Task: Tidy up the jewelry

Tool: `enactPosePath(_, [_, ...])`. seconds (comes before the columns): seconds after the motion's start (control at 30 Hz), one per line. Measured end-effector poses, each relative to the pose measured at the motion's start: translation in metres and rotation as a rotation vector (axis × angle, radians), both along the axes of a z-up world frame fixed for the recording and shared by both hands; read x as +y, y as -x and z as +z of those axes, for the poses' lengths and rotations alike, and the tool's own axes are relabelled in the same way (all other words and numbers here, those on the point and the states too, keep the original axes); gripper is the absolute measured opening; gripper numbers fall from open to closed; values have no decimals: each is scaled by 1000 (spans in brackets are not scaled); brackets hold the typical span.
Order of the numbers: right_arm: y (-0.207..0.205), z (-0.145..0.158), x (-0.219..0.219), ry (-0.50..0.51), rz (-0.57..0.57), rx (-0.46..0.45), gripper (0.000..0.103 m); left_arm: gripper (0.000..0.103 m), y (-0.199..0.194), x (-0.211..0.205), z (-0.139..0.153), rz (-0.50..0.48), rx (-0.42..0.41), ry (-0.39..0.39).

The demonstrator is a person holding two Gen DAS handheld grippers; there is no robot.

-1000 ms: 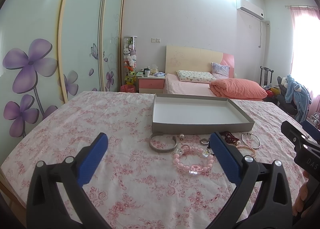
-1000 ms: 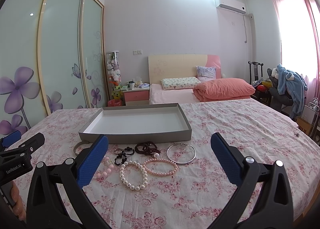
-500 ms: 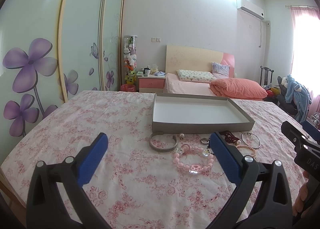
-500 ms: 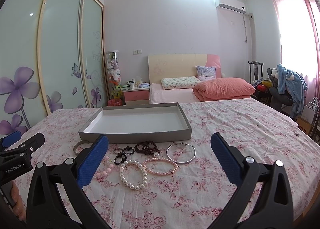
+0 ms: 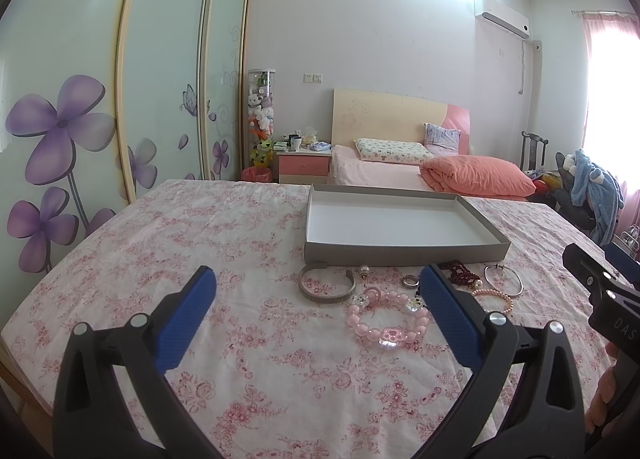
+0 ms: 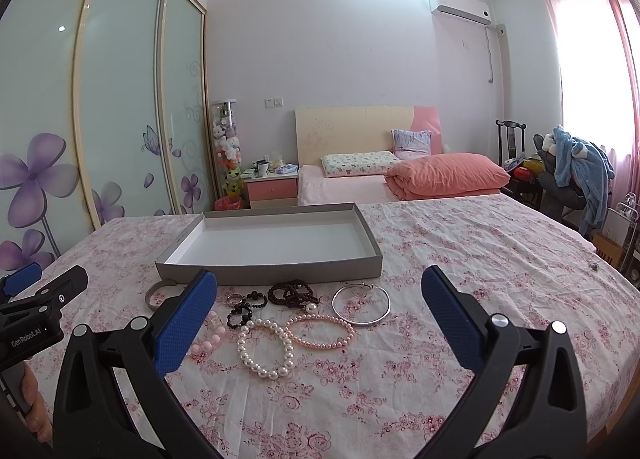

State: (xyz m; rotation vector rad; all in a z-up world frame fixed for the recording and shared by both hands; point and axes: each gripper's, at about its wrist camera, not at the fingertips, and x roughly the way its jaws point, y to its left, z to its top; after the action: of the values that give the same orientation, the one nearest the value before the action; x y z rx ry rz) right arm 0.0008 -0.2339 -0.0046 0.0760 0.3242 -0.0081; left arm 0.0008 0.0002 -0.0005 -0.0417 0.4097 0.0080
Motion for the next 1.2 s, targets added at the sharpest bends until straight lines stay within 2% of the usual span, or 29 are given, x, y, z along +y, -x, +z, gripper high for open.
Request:
enactPosePath(0.13, [-7, -13, -1, -23, 18, 50, 101, 99, -4, 3, -10, -2, 34, 9])
enactPosePath(0.27, [-20, -22, -5, -69, 43, 146, 101, 99, -19, 16, -15, -20, 90, 31])
enactPosePath(0.37, [-32, -30, -4, -81, 55, 222, 99, 99, -31, 8, -20, -29, 143, 36])
enactPosePath(0.43, [-41, -36, -3, -81, 63, 276, 85, 99, -38, 7, -25, -38, 190, 43])
enactPosePath(0.5, [-50, -44, -1, -81, 67, 341, 66, 99, -47, 7, -30, -44, 236, 53])
enactPosePath(0.6, [-61, -54, -1, -99, 86, 424, 51, 99, -58, 7, -39, -57, 292, 73])
enactPosePath(0.7, [-66, -60, 4, -112, 118, 483, 41, 99, -67, 9, -45, -71, 335, 86])
enactPosePath(0.8, [-73, -66, 9, -110, 142, 526, 32, 98, -74, 6, -50, -91, 368, 87])
enactPosePath(0.97, [-82, -74, 16, -93, 159, 573, 29, 84, -81, -2, -60, -114, 416, 64])
enactPosePath(1.13, [-86, -73, 24, -57, 155, 574, 25, 77, -91, -9, -68, -137, 461, 57])
enactPosePath(1.2, [-90, -75, 24, -32, 151, 571, 20, 74, -93, -13, -69, -142, 469, 49])
